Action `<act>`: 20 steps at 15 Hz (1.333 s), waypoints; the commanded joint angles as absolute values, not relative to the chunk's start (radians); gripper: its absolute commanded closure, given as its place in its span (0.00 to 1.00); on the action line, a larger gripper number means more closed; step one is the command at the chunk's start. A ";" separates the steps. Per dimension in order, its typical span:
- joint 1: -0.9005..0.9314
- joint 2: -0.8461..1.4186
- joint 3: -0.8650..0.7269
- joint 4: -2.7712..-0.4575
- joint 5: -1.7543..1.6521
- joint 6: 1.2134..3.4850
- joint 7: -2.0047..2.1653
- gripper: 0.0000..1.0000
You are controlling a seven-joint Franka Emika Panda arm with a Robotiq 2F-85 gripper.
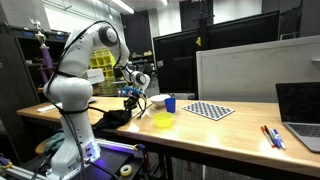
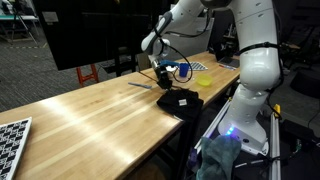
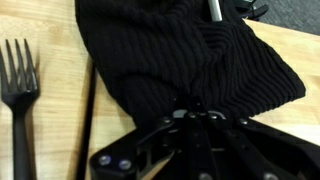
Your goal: Use the black towel to wipe the table.
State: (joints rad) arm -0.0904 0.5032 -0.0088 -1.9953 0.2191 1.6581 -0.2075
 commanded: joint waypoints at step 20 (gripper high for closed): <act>0.164 0.356 -0.010 -2.187 -0.234 2.228 0.418 1.00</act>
State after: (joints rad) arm 0.1348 0.3594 -0.0045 -2.1107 -0.1796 2.0463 0.3062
